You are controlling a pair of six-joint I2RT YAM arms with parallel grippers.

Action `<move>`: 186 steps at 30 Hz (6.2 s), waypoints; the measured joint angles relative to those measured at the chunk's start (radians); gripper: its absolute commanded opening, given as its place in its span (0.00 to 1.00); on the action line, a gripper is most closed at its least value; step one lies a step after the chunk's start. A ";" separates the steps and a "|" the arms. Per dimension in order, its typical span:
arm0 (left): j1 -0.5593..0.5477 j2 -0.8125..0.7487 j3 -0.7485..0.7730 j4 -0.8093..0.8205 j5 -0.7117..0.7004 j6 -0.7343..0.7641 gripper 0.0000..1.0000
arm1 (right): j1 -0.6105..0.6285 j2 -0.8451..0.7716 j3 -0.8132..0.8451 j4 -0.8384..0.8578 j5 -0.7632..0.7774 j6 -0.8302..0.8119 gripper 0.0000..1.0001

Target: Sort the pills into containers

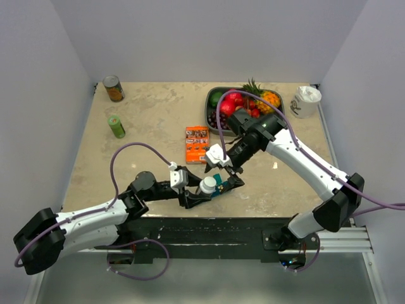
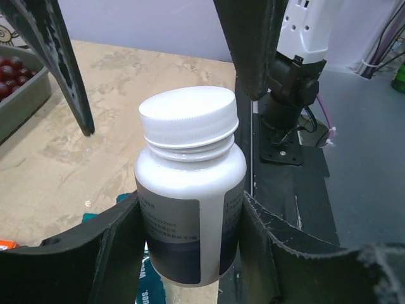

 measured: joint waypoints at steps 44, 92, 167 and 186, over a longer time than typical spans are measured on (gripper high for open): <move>0.031 0.057 0.045 -0.073 0.091 -0.032 0.00 | 0.082 -0.001 -0.032 0.117 0.100 0.230 0.40; 0.037 -0.025 0.001 -0.065 -0.137 -0.046 0.00 | 0.010 0.025 0.042 0.234 0.148 0.596 0.99; 0.041 -0.014 0.019 -0.200 -0.245 0.011 0.00 | 0.006 0.013 -0.182 0.602 0.171 1.064 0.57; 0.054 -0.010 0.045 -0.087 -0.181 0.002 0.00 | -0.098 -0.058 -0.035 0.331 0.042 0.679 0.99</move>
